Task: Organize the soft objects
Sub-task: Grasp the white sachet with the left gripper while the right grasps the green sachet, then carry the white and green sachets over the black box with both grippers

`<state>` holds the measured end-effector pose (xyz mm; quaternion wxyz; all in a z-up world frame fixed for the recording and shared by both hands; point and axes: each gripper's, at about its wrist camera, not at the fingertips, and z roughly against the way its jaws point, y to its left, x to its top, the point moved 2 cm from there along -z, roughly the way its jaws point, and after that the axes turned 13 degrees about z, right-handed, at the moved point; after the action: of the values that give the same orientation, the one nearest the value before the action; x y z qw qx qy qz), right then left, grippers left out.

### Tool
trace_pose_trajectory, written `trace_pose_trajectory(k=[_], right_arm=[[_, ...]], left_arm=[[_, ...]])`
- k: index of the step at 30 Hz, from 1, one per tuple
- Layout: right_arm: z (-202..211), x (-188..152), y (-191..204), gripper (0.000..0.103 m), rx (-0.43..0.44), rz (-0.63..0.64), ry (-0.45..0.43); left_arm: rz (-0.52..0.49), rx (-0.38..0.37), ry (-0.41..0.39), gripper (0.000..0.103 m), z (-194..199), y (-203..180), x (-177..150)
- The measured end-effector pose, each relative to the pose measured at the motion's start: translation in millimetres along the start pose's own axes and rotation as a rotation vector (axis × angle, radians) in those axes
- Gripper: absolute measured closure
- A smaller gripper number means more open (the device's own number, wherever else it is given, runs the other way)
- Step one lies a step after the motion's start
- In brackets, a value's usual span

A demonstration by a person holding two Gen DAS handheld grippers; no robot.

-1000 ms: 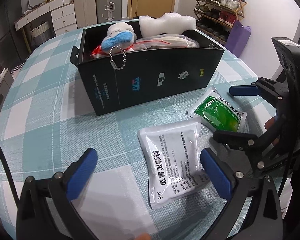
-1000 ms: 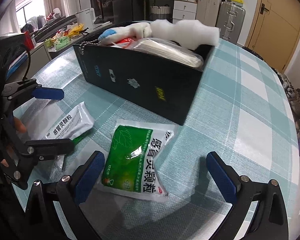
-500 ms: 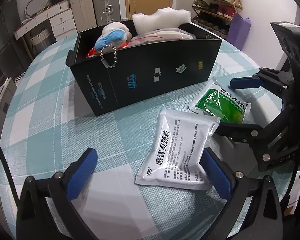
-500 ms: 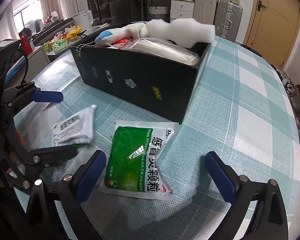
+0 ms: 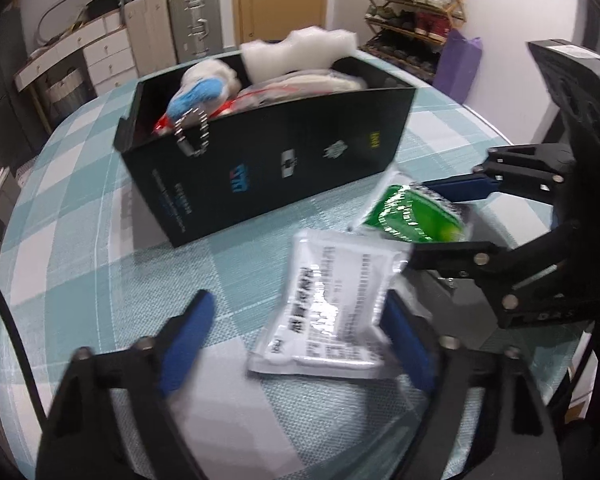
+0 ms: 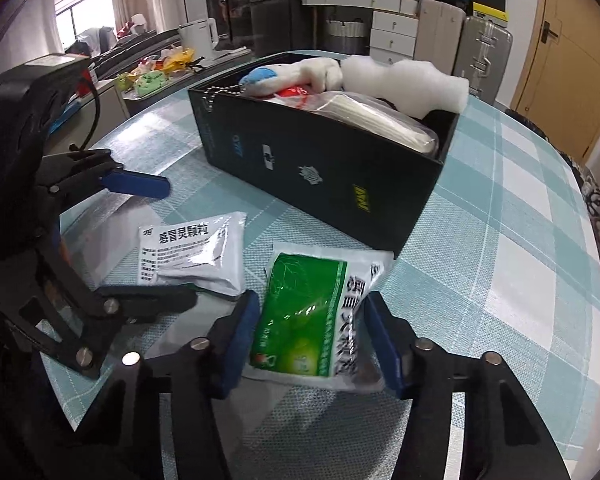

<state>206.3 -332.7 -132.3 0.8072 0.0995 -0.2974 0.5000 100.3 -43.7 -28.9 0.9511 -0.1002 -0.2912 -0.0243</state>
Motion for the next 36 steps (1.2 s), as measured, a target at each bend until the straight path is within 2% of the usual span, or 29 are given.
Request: trace_pose_trajectory(k=[2,3,4,6,9,19,24,36], right_arm=[[0.6,-0.4,-0.2,0.053,0.002,0.001,-0.002],[1.0,-0.5,0.2,0.053,0.002,0.003,-0.002],[1.5,-0.4,0.5,0.053,0.002,0.004,-0.003],[1.1,-0.5,-0.6,0.053,0.002,0.004,-0.003],[1.2,-0.5,-0.2,0.053,0.002,0.005,-0.004],[2.1,-2.3,-1.1,0.053,0.004,0.005,-0.014],[3.9,-2.7,-2.0,0.064,0.014,0.012,-0.020],[17.8,0.7,3.0,0.066,0.024,0.037,-0.064]], left_arm=[[-0.006,-0.014,-0.007,0.049,1.6,-0.6,1.0],[-0.006,-0.019,-0.010,0.055,2.8,-0.7,1.7],[-0.002,-0.027,-0.009,0.056,3.4,0.0,2.2],[-0.005,-0.048,-0.008,0.070,5.4,0.1,2.2],[-0.005,-0.063,-0.017,0.073,8.9,-0.7,2.7],[0.035,-0.083,-0.052,0.074,18.6,8.0,5.0],[0.045,-0.076,-0.065,0.073,24.3,10.5,5.6],[0.068,-0.084,-0.114,0.073,39.6,16.0,5.3]])
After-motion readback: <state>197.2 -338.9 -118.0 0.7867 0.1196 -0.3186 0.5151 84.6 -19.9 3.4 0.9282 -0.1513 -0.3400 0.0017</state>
